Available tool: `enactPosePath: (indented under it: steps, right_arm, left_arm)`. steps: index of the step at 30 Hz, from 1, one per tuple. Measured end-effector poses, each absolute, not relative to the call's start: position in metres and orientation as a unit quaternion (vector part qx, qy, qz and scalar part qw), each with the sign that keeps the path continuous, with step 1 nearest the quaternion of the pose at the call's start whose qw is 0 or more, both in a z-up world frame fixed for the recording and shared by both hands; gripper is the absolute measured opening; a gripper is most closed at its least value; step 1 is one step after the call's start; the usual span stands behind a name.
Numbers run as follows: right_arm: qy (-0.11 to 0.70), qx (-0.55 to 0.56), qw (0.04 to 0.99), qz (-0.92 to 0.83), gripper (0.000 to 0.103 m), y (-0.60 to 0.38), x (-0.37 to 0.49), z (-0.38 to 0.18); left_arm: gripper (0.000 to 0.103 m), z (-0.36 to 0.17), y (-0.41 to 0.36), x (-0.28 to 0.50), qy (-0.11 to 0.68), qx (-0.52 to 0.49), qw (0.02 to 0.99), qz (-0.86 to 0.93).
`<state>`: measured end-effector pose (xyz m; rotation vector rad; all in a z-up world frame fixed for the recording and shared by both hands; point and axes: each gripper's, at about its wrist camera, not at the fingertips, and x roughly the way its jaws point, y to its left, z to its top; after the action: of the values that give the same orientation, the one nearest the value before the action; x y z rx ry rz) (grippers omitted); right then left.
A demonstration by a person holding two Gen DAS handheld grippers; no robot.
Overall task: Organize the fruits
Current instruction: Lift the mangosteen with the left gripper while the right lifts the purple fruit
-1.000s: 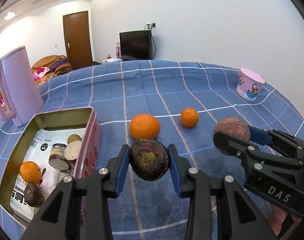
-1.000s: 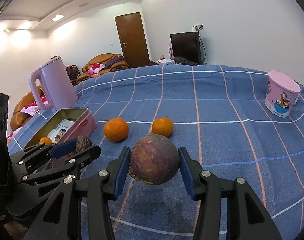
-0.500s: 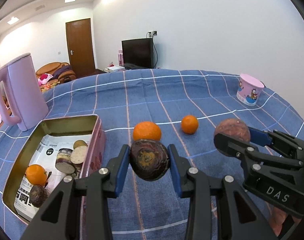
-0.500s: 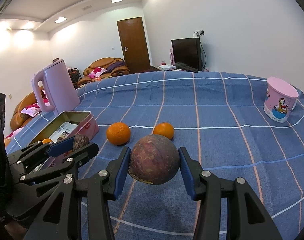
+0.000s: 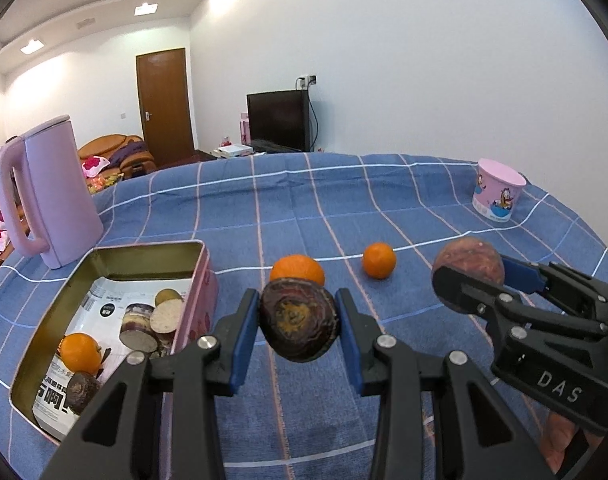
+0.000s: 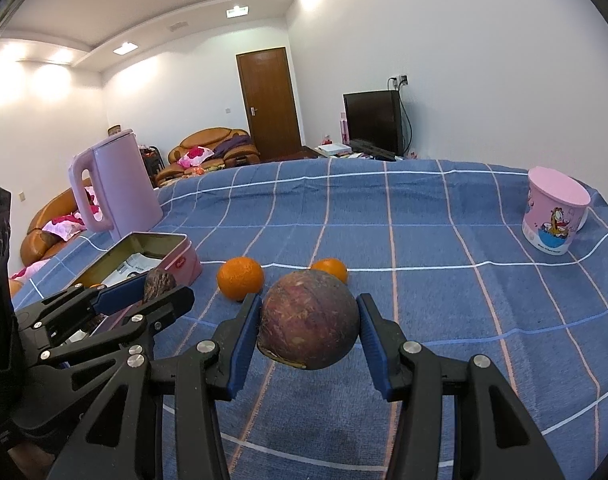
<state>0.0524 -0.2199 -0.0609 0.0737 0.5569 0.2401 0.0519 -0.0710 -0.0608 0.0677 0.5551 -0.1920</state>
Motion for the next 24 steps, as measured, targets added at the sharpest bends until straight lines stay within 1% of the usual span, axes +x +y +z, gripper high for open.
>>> enactPosePath:
  steps: [24]
  right_arm:
    - [0.241, 0.035, 0.963, 0.116, 0.05, -0.222, 0.042, -0.055]
  left_arm:
    - [0.04, -0.054, -0.069, 0.039, 0.236, 0.036, 0.967, -0.084]
